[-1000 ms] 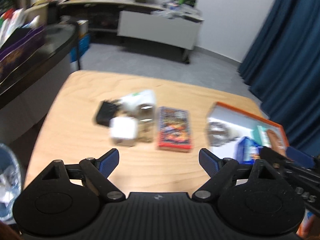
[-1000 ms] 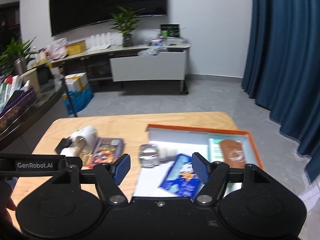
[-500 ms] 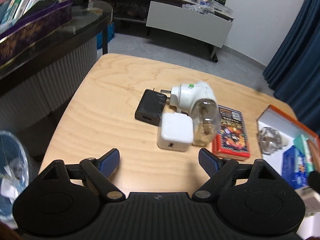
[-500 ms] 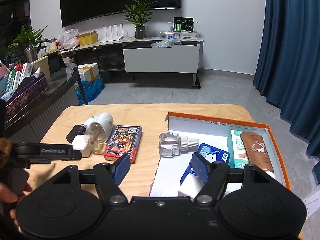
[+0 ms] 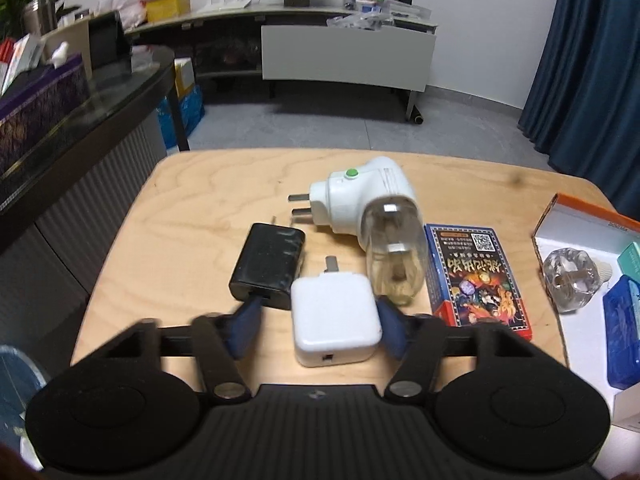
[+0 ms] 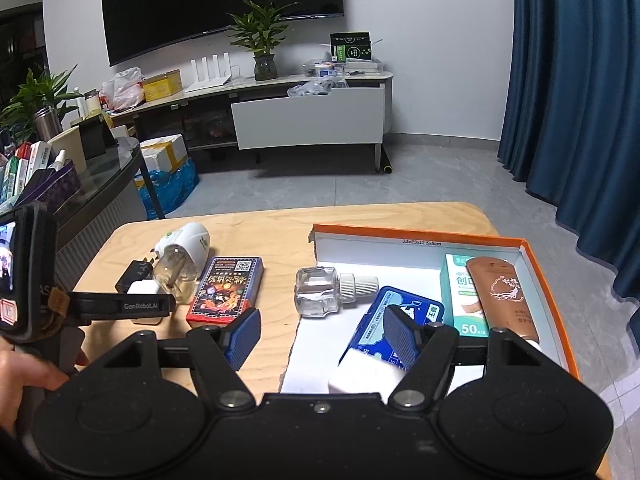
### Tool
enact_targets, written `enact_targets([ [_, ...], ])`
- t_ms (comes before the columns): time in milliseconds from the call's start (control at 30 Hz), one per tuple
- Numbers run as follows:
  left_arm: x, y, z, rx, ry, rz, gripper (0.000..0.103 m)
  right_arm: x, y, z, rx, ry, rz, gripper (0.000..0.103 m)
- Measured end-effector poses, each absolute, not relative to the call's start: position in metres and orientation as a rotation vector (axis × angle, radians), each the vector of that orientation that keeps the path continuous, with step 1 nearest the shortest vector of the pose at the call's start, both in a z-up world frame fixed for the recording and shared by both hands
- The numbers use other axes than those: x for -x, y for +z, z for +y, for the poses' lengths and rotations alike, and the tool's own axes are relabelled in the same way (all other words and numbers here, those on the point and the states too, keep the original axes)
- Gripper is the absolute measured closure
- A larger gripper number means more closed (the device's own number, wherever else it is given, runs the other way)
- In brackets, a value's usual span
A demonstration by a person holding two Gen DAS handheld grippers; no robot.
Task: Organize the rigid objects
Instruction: 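Grasp the white charger with the left gripper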
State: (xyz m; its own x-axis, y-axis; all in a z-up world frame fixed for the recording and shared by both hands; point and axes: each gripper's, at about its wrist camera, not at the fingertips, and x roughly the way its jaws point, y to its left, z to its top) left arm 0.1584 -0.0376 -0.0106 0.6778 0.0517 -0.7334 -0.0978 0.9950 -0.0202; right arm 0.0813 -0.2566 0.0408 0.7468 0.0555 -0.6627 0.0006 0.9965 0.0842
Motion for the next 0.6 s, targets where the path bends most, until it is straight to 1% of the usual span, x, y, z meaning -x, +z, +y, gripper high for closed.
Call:
enact_targets([
  [33,-0.157,-0.01,-0.039,0.048,0.072,0.82,0.06,-0.082,0.04,-0.256,-0.082,0.032,0.731,0.023],
  [400,-0.113,0.0,-0.023,0.121,0.046,0.811,0.061,-0.103,0.029,-0.236,-0.079,0.106,0.794,0.022],
  [600,-0.087,0.005,-0.011,0.139,0.081,0.794,0.061,-0.131,0.027,-0.206,-0.075,0.192,0.804,0.022],
])
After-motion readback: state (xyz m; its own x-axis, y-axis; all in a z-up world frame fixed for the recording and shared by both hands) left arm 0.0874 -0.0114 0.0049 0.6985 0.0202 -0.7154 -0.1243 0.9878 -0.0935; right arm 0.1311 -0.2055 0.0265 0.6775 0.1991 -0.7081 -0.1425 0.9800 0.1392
